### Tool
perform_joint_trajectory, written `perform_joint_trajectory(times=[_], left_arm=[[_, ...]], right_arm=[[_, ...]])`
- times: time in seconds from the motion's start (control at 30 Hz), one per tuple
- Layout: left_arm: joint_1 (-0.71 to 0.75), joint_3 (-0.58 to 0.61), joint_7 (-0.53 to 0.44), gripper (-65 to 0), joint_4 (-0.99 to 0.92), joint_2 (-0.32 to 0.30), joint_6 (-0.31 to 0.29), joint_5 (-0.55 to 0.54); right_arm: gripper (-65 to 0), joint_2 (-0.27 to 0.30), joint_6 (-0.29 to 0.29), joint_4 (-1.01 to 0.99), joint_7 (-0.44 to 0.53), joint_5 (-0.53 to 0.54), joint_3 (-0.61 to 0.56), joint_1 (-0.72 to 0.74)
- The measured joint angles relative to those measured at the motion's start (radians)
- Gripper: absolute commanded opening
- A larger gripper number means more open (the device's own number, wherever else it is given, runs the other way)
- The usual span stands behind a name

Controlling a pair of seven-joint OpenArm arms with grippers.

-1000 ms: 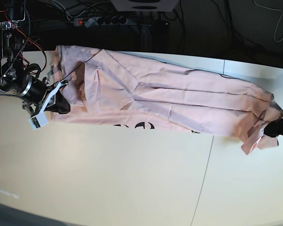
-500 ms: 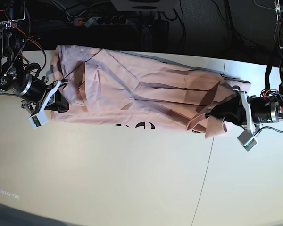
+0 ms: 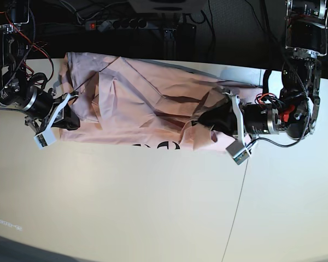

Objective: Fold the T-shirt properly
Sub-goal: 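Lift the hem end with the left gripper and fold it toward the right gripper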

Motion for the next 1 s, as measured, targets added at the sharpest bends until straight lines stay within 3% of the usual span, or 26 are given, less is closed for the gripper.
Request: perform_joint_trajectory(times=[0.17, 0.33, 0.37, 0.47, 0.53, 0.77, 1.0], left_arm=[[0.0, 0.01, -0.047, -65.0, 0.0, 0.044, 0.0, 0.086], [0.0, 0.01, -0.046, -65.0, -0.001, 0.064, 0.0, 0.104], [0.0, 0.01, -0.047, -62.3, -0.002, 0.064, 0.0, 0.104], [0.0, 0.01, -0.057, -41.4, -0.002, 0.066, 0.0, 0.106], [0.0, 0.02, -0.069, -32.0, -0.002, 0.066, 0.0, 0.103], [0.0, 0.142, -0.07, -31.3, -0.002, 0.098, 0.0, 0.084], [-0.015, 0.089, -0.076, -31.3, -0.002, 0.126, 0.0, 0.084]], right_arm=[[-65.0, 0.0, 0.0, 0.0, -0.005, 0.0, 0.0, 0.0], [-65.0, 0.0, 0.0, 0.0, -0.008, 0.0, 0.0, 0.0], [-65.0, 0.0, 0.0, 0.0, -0.008, 0.0, 0.0, 0.0], [-65.0, 0.0, 0.0, 0.0, -0.008, 0.0, 0.0, 0.0], [-65.0, 0.0, 0.0, 0.0, -0.008, 0.0, 0.0, 0.0], [-65.0, 0.0, 0.0, 0.0, -0.008, 0.0, 0.0, 0.0], [-65.0, 0.0, 0.0, 0.0, -0.008, -0.001, 0.0, 0.0]])
